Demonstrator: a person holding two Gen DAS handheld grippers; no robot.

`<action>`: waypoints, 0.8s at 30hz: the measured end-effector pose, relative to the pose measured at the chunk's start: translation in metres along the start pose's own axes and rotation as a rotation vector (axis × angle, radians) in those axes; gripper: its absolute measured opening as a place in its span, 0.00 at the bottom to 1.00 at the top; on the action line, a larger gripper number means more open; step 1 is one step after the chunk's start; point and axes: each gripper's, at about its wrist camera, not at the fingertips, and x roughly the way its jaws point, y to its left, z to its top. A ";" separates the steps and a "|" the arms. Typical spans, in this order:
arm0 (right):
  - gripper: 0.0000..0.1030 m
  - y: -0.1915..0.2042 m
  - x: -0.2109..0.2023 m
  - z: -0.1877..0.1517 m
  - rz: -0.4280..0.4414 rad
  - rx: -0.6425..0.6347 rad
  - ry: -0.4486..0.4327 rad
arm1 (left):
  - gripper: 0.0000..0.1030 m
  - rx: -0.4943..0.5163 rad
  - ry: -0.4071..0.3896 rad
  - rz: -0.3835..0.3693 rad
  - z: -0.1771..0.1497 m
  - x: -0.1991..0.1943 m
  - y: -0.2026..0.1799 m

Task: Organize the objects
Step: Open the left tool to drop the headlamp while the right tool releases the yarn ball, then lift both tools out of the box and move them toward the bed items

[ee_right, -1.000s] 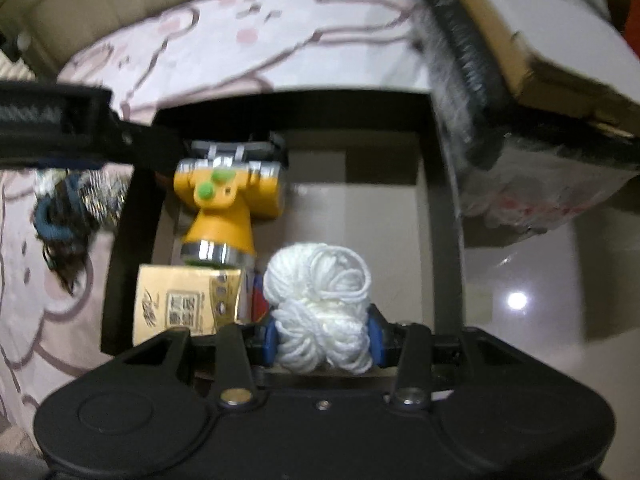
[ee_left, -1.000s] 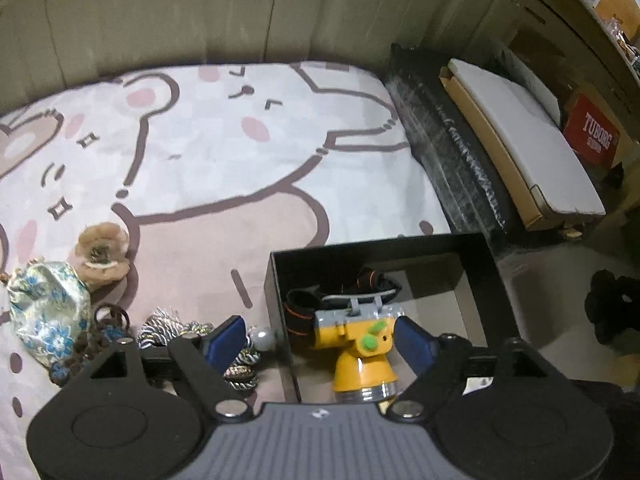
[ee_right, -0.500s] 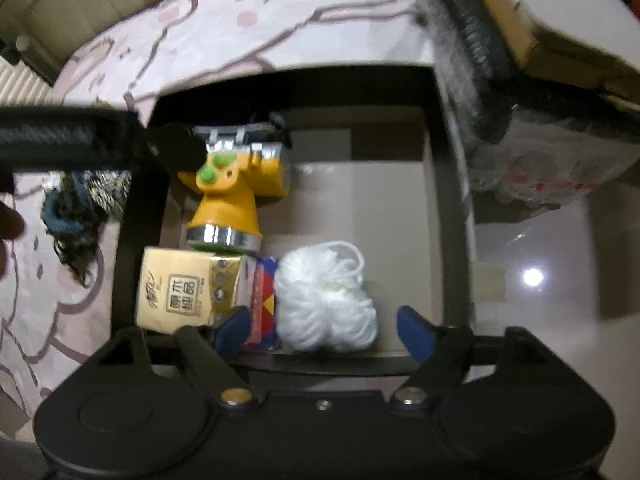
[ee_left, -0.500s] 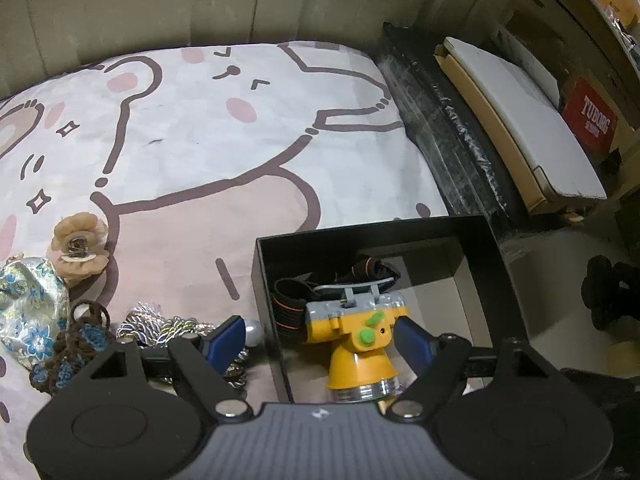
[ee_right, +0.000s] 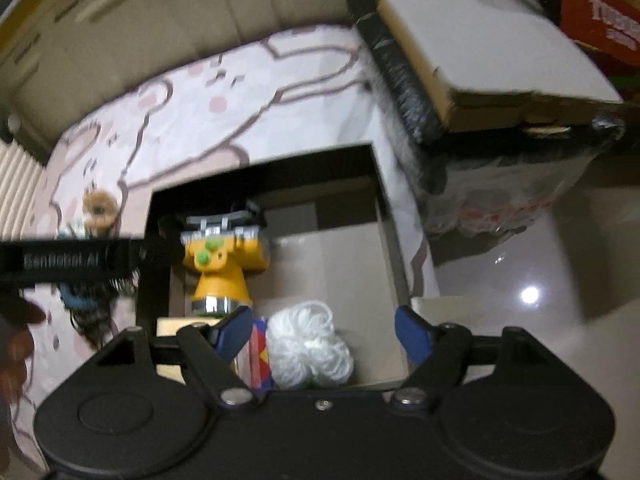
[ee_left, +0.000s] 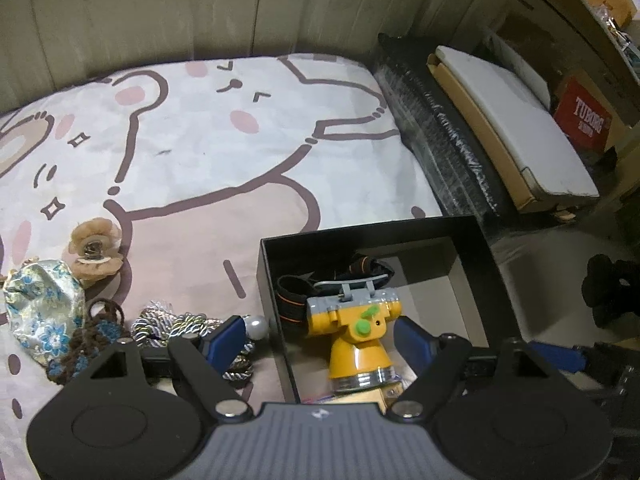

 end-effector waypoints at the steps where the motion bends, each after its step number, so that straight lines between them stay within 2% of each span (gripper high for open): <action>1: 0.77 0.000 -0.004 0.000 -0.002 0.003 -0.015 | 0.79 0.000 -0.005 0.002 -0.001 -0.003 0.000; 12: 0.77 0.001 -0.046 -0.008 -0.031 0.013 -0.126 | 0.79 0.012 -0.057 0.016 -0.013 -0.039 -0.002; 24: 0.81 0.009 -0.065 -0.020 -0.073 -0.032 -0.154 | 0.79 0.053 -0.081 0.066 -0.031 -0.064 -0.004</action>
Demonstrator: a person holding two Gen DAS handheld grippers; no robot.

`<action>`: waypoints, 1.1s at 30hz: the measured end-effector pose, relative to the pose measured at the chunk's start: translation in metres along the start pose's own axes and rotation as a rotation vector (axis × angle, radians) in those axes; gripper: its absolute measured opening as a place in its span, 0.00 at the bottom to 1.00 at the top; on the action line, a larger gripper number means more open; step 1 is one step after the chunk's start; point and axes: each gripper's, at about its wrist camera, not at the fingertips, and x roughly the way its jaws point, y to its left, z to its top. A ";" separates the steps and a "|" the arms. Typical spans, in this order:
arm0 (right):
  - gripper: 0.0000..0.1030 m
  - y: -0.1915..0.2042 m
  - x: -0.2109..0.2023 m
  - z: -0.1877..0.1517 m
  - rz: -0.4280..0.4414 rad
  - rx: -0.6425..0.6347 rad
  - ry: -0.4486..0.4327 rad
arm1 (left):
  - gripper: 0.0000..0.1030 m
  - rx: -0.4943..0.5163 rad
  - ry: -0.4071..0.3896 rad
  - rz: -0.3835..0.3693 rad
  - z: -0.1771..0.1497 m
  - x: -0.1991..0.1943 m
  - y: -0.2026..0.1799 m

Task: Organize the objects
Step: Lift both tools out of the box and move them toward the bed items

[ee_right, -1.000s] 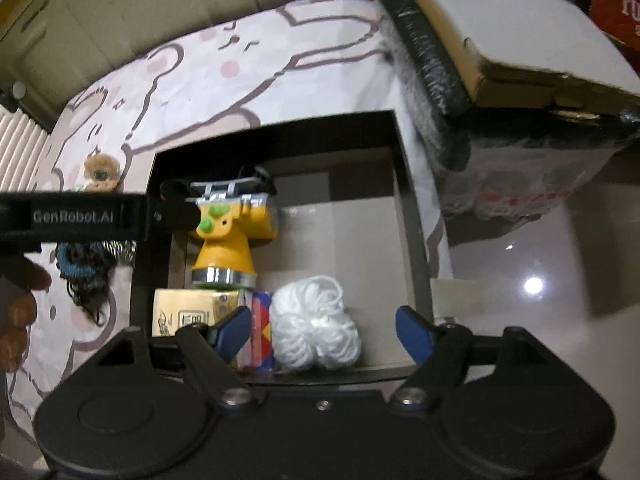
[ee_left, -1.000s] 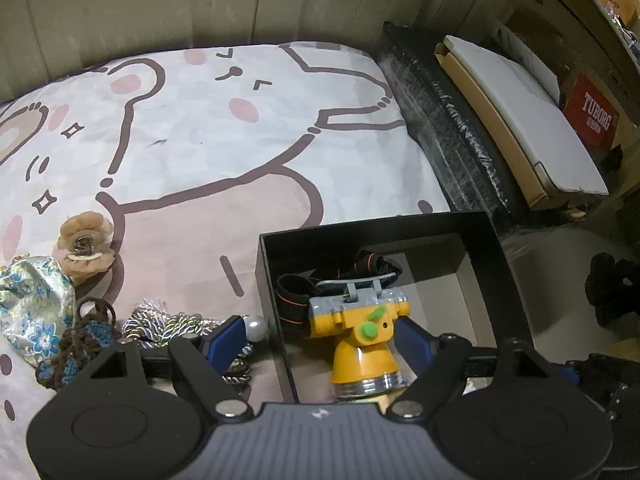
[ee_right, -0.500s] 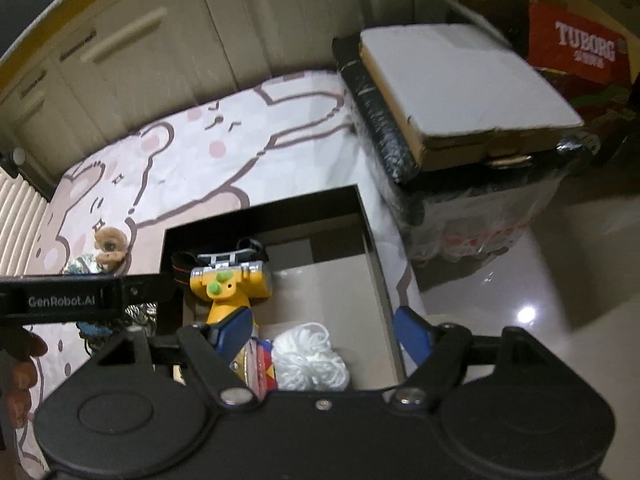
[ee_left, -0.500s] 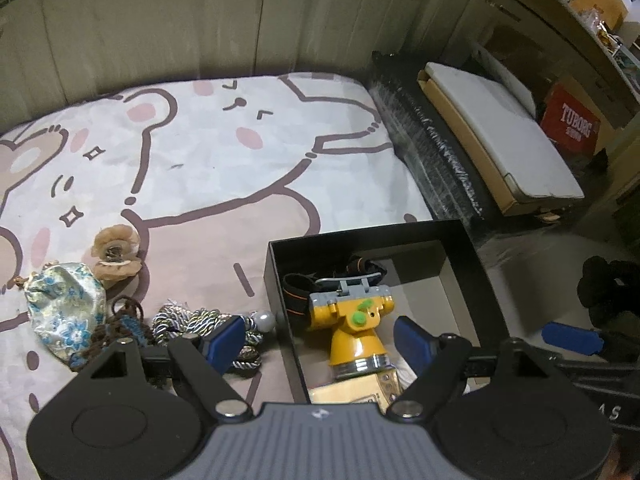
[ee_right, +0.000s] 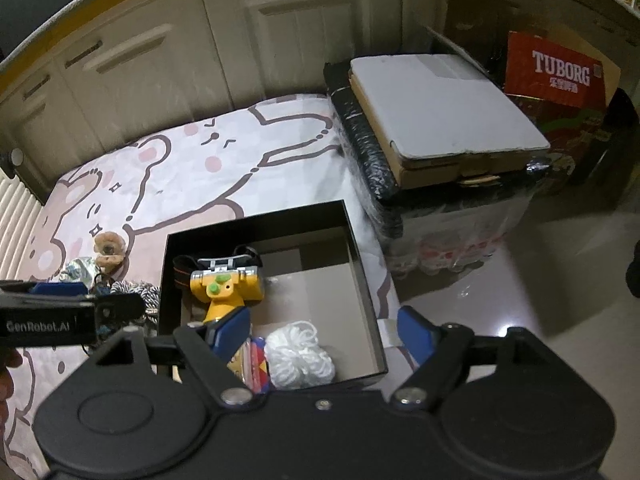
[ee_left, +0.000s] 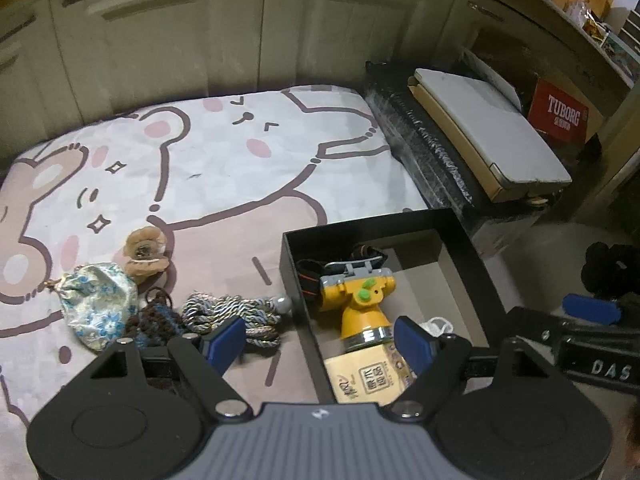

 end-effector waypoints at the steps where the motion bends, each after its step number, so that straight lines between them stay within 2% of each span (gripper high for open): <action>1: 0.82 0.000 -0.002 -0.001 0.000 -0.002 -0.003 | 0.80 0.000 -0.001 0.005 -0.001 -0.002 0.000; 7: 0.85 -0.001 -0.015 -0.005 -0.012 -0.005 -0.020 | 0.82 -0.002 -0.014 0.024 -0.007 -0.013 0.004; 14: 0.90 -0.004 -0.026 -0.011 -0.043 0.000 -0.034 | 0.94 0.007 -0.029 0.047 -0.013 -0.022 0.001; 20: 0.97 -0.009 -0.032 -0.017 -0.062 -0.001 -0.048 | 0.99 -0.002 -0.035 0.073 -0.016 -0.027 0.003; 28: 1.00 -0.019 -0.032 -0.026 -0.097 0.011 -0.074 | 1.00 0.009 -0.048 0.081 -0.019 -0.030 0.001; 33: 1.00 -0.028 -0.028 -0.031 -0.098 0.032 -0.056 | 1.00 0.036 -0.039 0.092 -0.023 -0.026 -0.001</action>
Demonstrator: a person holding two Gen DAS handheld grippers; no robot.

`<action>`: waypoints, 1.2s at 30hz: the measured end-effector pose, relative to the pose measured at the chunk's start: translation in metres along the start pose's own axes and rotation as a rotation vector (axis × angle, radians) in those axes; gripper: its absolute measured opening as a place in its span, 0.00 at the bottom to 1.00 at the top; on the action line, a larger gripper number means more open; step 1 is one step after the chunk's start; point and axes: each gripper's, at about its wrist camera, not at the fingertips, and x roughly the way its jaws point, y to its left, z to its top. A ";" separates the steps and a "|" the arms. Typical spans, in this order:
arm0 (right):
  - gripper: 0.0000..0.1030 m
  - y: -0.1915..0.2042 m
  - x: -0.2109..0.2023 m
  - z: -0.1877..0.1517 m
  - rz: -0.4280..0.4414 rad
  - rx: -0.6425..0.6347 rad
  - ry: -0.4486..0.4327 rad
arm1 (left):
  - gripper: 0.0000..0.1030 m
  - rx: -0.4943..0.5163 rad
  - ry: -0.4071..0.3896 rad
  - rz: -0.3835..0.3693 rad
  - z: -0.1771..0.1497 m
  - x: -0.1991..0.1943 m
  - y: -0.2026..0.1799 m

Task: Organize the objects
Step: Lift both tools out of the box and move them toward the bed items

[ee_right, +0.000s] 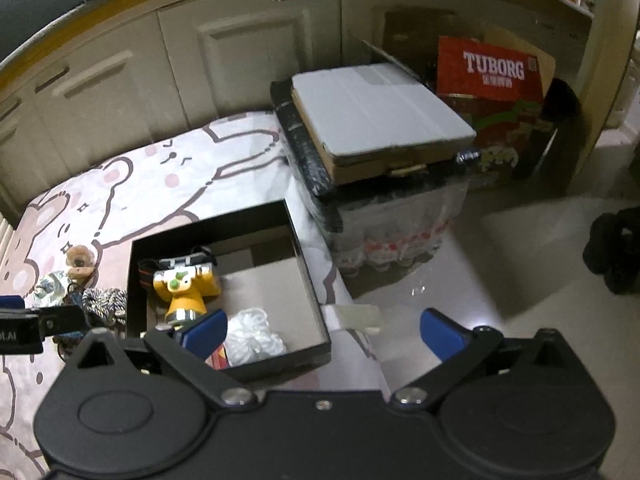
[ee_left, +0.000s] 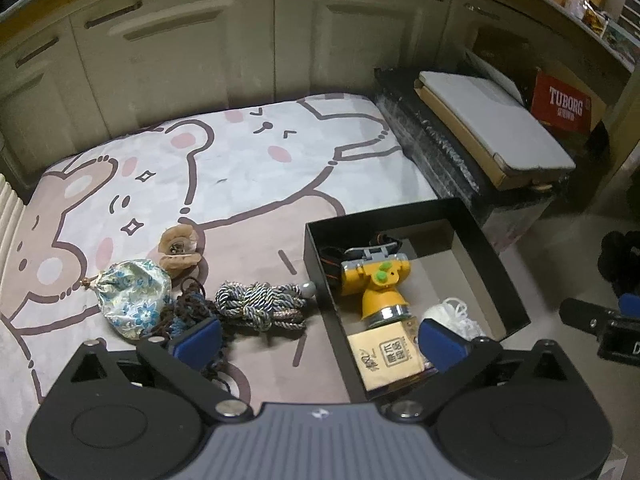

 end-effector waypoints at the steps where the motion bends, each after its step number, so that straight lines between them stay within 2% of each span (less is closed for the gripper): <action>1: 1.00 0.000 0.000 0.000 -0.005 -0.002 -0.003 | 1.00 -0.001 0.000 0.004 -0.001 0.000 0.001; 13: 1.00 0.017 0.001 0.003 0.015 -0.020 -0.030 | 1.00 -0.038 -0.030 0.025 0.000 -0.002 0.026; 23: 1.00 0.060 0.006 0.008 0.060 -0.104 -0.041 | 1.00 -0.105 -0.050 0.068 -0.002 -0.007 0.069; 36: 1.00 0.125 0.013 0.012 0.161 -0.177 -0.038 | 1.00 -0.191 -0.075 0.142 -0.017 -0.028 0.136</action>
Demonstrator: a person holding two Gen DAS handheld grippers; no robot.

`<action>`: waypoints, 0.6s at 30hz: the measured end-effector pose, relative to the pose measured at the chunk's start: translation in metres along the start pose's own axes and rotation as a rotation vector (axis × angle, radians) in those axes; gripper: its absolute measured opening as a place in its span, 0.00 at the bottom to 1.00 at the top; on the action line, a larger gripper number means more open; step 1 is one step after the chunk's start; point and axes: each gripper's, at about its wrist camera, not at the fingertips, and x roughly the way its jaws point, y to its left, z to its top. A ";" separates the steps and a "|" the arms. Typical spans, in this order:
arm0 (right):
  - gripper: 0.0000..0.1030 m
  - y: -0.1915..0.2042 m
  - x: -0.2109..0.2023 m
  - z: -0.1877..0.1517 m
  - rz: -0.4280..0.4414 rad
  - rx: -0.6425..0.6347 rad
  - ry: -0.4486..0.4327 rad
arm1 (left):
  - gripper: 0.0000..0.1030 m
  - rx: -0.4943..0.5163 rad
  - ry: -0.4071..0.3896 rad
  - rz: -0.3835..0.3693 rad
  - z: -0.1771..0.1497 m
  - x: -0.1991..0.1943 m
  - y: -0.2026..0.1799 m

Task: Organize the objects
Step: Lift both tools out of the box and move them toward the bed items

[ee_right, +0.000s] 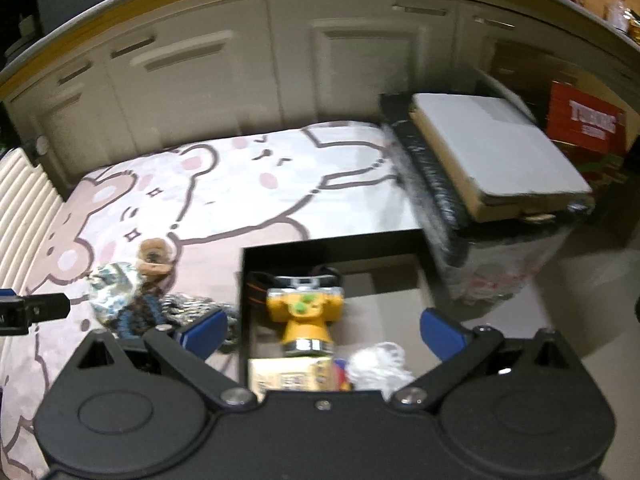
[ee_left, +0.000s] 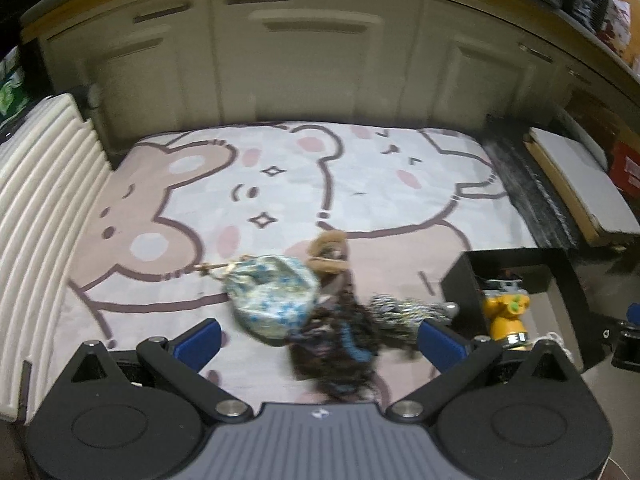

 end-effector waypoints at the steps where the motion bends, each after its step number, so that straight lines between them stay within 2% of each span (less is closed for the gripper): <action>1: 1.00 0.005 0.001 0.001 0.008 -0.006 0.000 | 1.00 -0.007 0.000 0.008 0.000 0.000 0.006; 10: 1.00 0.047 0.007 0.007 0.073 -0.053 -0.019 | 1.00 -0.084 -0.010 0.069 -0.006 -0.007 0.053; 18: 1.00 0.070 0.006 0.012 0.115 -0.095 -0.068 | 1.00 -0.085 -0.066 0.109 -0.010 -0.010 0.067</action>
